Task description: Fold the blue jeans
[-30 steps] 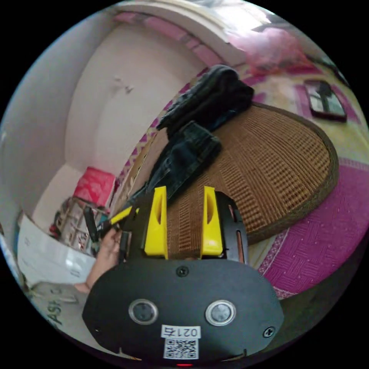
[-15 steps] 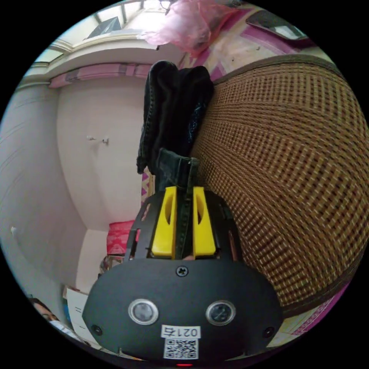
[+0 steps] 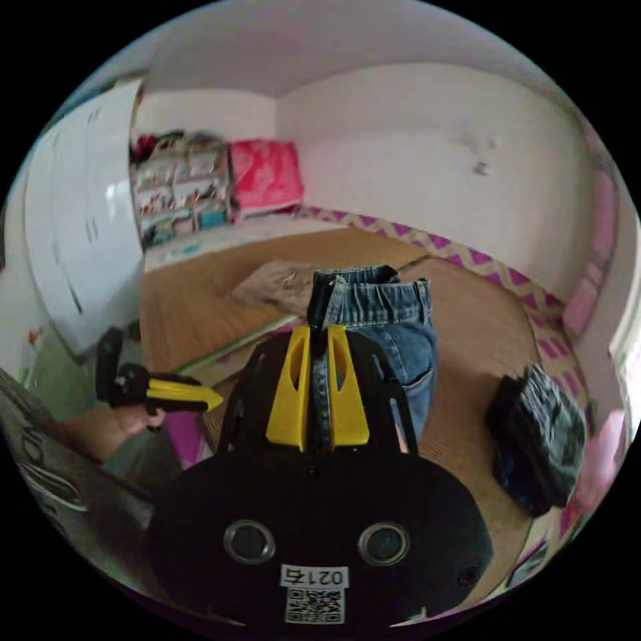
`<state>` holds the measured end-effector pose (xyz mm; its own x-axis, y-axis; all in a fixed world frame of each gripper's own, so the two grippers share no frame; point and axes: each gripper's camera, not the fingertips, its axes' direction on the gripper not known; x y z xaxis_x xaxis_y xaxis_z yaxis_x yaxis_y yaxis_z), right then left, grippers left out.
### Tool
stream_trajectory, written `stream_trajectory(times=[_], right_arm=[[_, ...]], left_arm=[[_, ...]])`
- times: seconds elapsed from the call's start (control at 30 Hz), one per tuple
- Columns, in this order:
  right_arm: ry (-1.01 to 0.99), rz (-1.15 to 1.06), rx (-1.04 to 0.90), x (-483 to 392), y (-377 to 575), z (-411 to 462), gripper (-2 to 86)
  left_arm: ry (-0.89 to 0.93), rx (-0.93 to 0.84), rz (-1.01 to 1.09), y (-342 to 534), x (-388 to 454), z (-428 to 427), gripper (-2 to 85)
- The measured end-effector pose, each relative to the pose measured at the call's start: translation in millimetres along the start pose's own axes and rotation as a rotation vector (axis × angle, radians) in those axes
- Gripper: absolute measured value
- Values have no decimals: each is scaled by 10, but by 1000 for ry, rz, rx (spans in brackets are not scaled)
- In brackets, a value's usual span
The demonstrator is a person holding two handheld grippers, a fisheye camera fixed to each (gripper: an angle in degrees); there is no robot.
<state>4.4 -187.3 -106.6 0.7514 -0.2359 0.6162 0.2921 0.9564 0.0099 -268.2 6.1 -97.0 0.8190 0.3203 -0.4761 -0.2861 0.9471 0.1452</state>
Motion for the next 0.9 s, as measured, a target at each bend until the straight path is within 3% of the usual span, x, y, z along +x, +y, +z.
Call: stream_trajectory(times=[0.13, 0.3, 0.43, 0.5, 0.6, 0.73, 0.8, 0.9], right_arm=[[-35, -170, -314, -879, 236, 1544, 43], [9, -132, -202, -978, 192, 1331, 41], [29, -232, -290, -1212, 334, 1716, 44], [63, -250, -247, -1246, 394, 1711, 46], [-14, -228, -262, -1053, 325, 1632, 52], [-355, -92, -267, -352, 253, 1234, 100], [-336, 47, -177, 139, 286, 875, 106], [-147, 338, -84, 1147, 458, 394, 112]], left_arm=[[-23, -15, -53, 163, -287, -81, -10], [-45, 4, -89, 216, -597, -190, -9], [18, 77, -87, -92, -801, -92, -8], [43, 82, -71, -308, -848, 26, -6], [78, 63, -59, -655, -939, 289, 7], [40, -69, -77, -937, -1179, 786, 60], [60, -60, -145, -932, -1357, 814, 65], [65, -12, -247, -906, -1636, 739, 72]])
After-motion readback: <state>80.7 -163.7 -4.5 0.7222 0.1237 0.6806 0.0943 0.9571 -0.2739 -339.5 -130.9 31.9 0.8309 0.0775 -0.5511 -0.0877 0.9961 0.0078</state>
